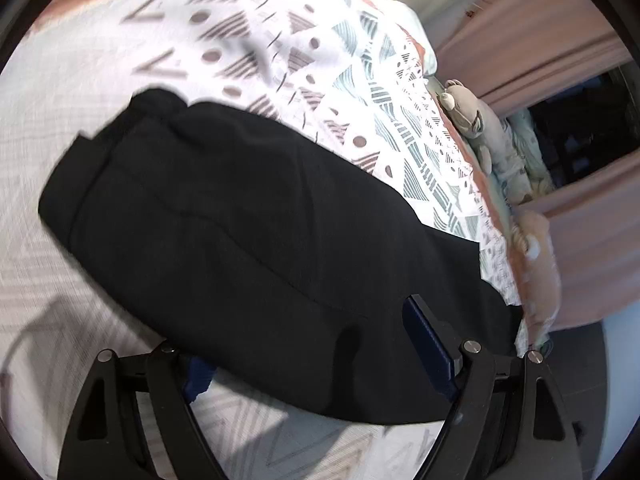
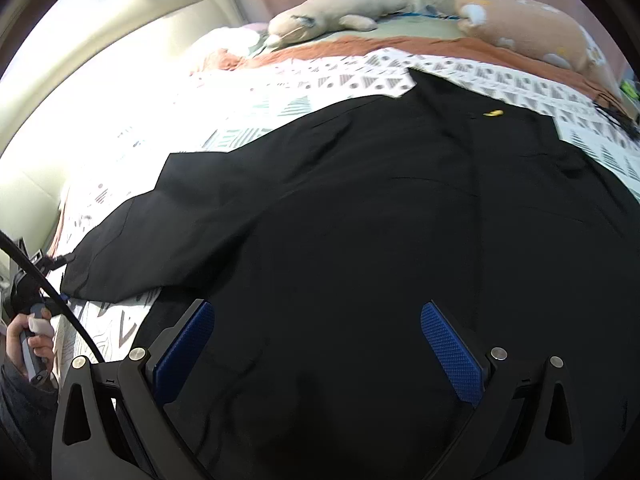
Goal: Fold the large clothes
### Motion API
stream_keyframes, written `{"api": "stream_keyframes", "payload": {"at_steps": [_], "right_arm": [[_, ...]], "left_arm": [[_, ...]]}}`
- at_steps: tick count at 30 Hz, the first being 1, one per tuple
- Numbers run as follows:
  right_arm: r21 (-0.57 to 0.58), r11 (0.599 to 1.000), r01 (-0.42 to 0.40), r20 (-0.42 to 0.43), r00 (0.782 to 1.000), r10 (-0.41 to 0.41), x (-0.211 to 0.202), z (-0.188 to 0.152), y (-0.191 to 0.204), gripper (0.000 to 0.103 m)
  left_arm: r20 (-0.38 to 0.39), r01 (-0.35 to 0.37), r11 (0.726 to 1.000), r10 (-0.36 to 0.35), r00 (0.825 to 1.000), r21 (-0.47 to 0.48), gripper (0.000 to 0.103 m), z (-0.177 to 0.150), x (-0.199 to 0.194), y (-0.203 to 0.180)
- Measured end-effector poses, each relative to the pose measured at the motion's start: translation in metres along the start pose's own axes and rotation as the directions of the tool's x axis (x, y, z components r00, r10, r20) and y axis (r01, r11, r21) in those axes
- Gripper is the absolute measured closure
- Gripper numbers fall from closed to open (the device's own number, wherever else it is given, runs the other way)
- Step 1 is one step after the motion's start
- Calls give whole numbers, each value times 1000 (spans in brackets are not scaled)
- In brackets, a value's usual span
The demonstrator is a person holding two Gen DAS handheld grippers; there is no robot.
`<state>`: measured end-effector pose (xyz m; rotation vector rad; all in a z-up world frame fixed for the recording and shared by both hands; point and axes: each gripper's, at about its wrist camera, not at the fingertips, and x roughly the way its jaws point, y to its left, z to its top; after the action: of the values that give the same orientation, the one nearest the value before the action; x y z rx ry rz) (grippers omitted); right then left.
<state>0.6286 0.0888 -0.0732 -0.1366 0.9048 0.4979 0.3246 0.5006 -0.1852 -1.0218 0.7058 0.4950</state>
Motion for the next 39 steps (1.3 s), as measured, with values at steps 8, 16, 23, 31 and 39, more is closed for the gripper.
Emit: {"api": "stream_keyframes", "payload": {"at_steps": [8,16,23,31,39], "right_arm": [[-80,988,131,-21,991,-133,47,30,25,0],[-111,961,255,-64,963,-263,109,46,44,0],[-88,984,157,-121,979,-167,123,37,54,0],[25,998,58,-26,998,-57,41,11,22,0],[210,978,17,138,989,-46,-49,-49,-35,0]], "left_arm": [[-18,-60,988,63,998,142,18,8,24,-21],[17,80,988,-83,996,134,18,20,25,-39],[52,232,960,-243,969,154,57,36,6,-68],[50,354,921,-366,929,162,73,38,-18,-101],[12,431,877,-443,896,212,74,23,-39,-168]]}}
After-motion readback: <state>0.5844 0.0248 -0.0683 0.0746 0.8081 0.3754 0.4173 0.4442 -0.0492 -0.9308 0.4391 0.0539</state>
